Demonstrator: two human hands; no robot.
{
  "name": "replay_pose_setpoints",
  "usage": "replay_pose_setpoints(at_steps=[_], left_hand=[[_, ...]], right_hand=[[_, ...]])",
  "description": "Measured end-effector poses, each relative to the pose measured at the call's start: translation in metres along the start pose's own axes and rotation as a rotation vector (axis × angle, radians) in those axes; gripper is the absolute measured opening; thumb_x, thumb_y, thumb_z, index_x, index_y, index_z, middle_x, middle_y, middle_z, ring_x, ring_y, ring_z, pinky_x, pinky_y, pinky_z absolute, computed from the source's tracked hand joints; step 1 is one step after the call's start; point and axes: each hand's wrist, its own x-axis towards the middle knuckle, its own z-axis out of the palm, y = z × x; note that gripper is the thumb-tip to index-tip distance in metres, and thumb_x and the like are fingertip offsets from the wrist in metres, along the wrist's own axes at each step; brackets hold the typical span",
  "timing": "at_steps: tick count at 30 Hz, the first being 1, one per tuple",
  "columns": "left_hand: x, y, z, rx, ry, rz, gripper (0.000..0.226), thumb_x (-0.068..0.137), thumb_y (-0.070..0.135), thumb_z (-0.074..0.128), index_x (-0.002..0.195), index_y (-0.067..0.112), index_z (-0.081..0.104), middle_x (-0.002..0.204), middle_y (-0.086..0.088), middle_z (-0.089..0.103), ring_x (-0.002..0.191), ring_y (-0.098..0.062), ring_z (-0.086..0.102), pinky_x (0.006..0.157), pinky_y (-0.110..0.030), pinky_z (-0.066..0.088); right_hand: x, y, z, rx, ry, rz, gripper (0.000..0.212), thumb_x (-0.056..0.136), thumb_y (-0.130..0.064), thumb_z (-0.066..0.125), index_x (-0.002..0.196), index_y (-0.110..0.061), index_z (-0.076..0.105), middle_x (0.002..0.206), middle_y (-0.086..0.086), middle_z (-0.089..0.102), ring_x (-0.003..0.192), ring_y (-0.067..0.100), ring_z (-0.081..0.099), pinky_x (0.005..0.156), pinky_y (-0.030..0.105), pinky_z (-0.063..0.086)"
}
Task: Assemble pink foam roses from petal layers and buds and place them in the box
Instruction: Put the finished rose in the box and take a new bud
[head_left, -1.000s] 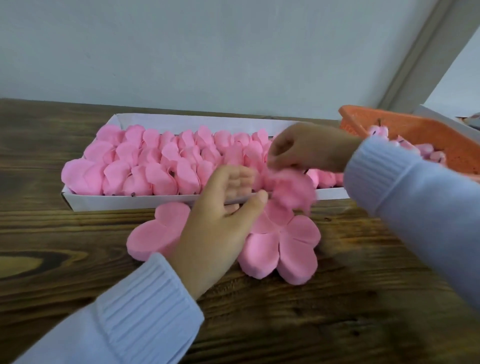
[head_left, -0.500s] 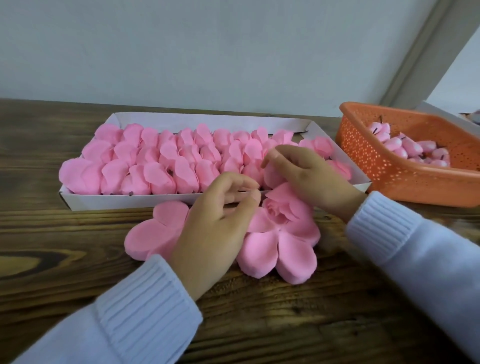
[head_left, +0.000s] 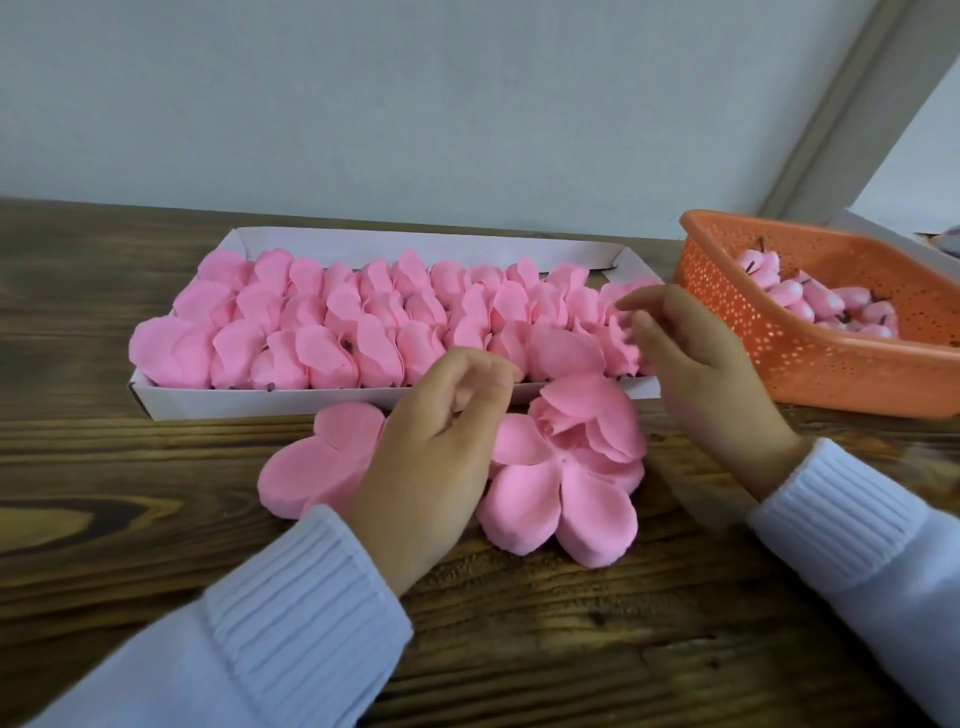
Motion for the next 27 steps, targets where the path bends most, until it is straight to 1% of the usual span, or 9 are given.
replay_pose_setpoints(at_steps=[1,3,5,7,11,16,19,22,27], left_hand=[[0.000,0.000,0.000,0.001,0.000,-0.003,0.025,0.081,0.052,0.044,0.086,0.037,0.063,0.095,0.023,0.067,0.098,0.003,0.060,0.094,-0.031,0.047],[0.001,0.000,0.000,0.010,-0.005,-0.007,0.023,0.080,0.052,0.045,0.086,0.039,0.063,0.094,0.023,0.067,0.098,0.002,0.061,0.095,-0.033,0.047],[0.001,0.000,0.000,0.014,-0.016,-0.006,0.023,0.079,0.055,0.046,0.086,0.040,0.063,0.093,0.022,0.068,0.099,0.001,0.061,0.096,-0.036,0.047],[0.001,0.000,0.000,0.019,-0.023,0.000,0.030,0.076,0.061,0.047,0.086,0.038,0.063,0.093,0.020,0.068,0.100,-0.001,0.062,0.097,-0.038,0.047],[0.000,0.000,0.000,0.025,-0.027,0.001,0.026,0.080,0.052,0.047,0.087,0.034,0.065,0.093,0.020,0.068,0.098,0.000,0.061,0.094,-0.033,0.047],[-0.002,0.001,0.001,0.070,-0.078,0.028,0.015,0.088,0.043,0.053,0.086,0.033,0.064,0.067,0.030,0.059,0.070,0.012,0.054,0.066,-0.006,0.037],[-0.003,0.001,0.001,0.089,-0.092,0.032,0.010,0.083,0.034,0.055,0.087,0.032,0.064,0.081,0.028,0.063,0.084,0.008,0.057,0.075,-0.005,0.038],[-0.003,0.003,0.001,0.096,-0.112,0.045,0.012,0.081,0.033,0.054,0.088,0.031,0.064,0.085,0.029,0.062,0.087,0.009,0.058,0.075,-0.003,0.038],[-0.004,0.003,0.001,0.108,-0.118,0.071,0.011,0.082,0.028,0.056,0.089,0.030,0.064,0.092,0.026,0.063,0.088,0.009,0.058,0.075,-0.004,0.040]], right_hand=[[0.002,-0.001,-0.008,-0.105,-0.029,-0.009,0.016,0.100,-0.014,0.044,0.102,-0.020,0.059,0.084,-0.004,0.060,0.074,0.009,0.056,0.069,0.017,0.045],[0.004,-0.004,-0.020,-0.303,-0.243,0.026,0.013,0.097,-0.027,0.047,0.102,-0.032,0.058,0.077,-0.012,0.060,0.062,0.001,0.056,0.059,0.014,0.044],[0.002,-0.007,-0.026,-0.401,-0.469,0.090,0.016,0.095,-0.037,0.046,0.105,-0.039,0.057,0.081,-0.012,0.063,0.065,0.000,0.060,0.061,0.018,0.048],[0.000,-0.008,-0.025,-0.364,-0.561,0.128,0.018,0.096,-0.036,0.046,0.107,-0.038,0.059,0.086,-0.007,0.066,0.069,0.003,0.061,0.065,0.018,0.050],[0.000,-0.008,-0.022,-0.255,-0.543,0.125,0.021,0.099,-0.028,0.045,0.107,-0.035,0.064,0.088,-0.008,0.068,0.072,0.000,0.061,0.063,0.014,0.047],[0.001,-0.003,-0.025,-0.280,-0.399,0.058,0.011,0.093,-0.017,0.058,0.091,-0.024,0.067,0.077,-0.005,0.072,0.072,0.007,0.066,0.074,0.030,0.054],[0.000,-0.002,-0.023,-0.226,-0.399,0.079,0.008,0.092,-0.017,0.061,0.088,-0.020,0.067,0.077,-0.001,0.071,0.071,0.010,0.065,0.070,0.026,0.052],[-0.002,-0.002,-0.019,-0.182,-0.380,0.065,0.008,0.093,-0.015,0.059,0.090,-0.018,0.067,0.076,-0.001,0.069,0.064,0.004,0.059,0.062,0.016,0.045],[-0.002,-0.005,-0.017,-0.151,-0.334,0.035,0.010,0.091,-0.016,0.062,0.085,-0.016,0.070,0.083,0.005,0.068,0.077,0.022,0.061,0.073,0.033,0.049]])
